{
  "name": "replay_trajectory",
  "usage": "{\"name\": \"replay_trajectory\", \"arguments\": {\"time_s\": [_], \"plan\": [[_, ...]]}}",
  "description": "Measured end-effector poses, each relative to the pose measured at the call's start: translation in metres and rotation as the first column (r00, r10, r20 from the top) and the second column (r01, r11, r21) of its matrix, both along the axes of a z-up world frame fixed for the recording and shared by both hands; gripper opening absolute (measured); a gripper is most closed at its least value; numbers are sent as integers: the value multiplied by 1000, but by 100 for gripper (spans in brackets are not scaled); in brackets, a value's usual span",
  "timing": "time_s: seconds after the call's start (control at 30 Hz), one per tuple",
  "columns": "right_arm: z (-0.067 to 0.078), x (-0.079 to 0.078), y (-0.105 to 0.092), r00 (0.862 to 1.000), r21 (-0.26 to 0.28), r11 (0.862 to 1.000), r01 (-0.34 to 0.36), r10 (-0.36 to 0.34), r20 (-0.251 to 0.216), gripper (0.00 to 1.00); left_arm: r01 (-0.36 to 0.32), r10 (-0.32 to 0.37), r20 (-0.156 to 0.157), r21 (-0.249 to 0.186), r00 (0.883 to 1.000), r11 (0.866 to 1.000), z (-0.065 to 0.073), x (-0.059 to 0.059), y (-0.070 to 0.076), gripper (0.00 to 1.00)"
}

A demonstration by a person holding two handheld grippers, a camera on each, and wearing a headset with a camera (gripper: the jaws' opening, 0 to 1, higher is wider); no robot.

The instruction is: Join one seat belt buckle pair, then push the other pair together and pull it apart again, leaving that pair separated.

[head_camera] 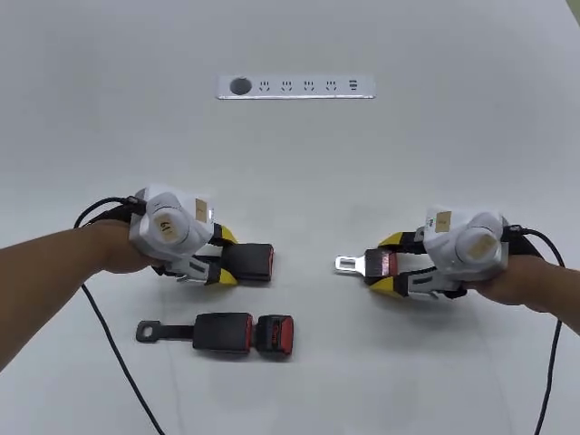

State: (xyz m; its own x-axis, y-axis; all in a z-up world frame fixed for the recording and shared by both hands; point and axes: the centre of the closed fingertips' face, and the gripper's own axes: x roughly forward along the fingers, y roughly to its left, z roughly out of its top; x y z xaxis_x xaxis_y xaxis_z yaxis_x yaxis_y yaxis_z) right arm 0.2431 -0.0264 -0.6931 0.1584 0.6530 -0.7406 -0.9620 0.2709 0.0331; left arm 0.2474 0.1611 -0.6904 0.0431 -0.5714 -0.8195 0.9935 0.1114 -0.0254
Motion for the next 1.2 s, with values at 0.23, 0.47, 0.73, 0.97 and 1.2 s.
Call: {"name": "replay_trajectory", "arguments": {"time_s": [0.23,0.47,0.73,0.97,1.2], "plan": [[5,5,23,1000,27,1000,-2,1,3,35,-15,15,-2,-2,1000,1000,0,-1,0,33],[-1,11,54,1000,43,999,0,-1,15,35,-23,23,-4,1,1000,1000,0,1,-1,33],[-7,8,80,999,46,999,-28,28,17,35,-22,22,-4,13,1000,1000,-1,1,0,33],[-6,7,90,999,49,998,-38,37,18,35,-28,28,-6,24,1000,999,-2,2,0,33],[-4,6,105,999,58,997,-50,49,15,35,-31,32,-4,25,999,999,-2,2,-1,33]]}}
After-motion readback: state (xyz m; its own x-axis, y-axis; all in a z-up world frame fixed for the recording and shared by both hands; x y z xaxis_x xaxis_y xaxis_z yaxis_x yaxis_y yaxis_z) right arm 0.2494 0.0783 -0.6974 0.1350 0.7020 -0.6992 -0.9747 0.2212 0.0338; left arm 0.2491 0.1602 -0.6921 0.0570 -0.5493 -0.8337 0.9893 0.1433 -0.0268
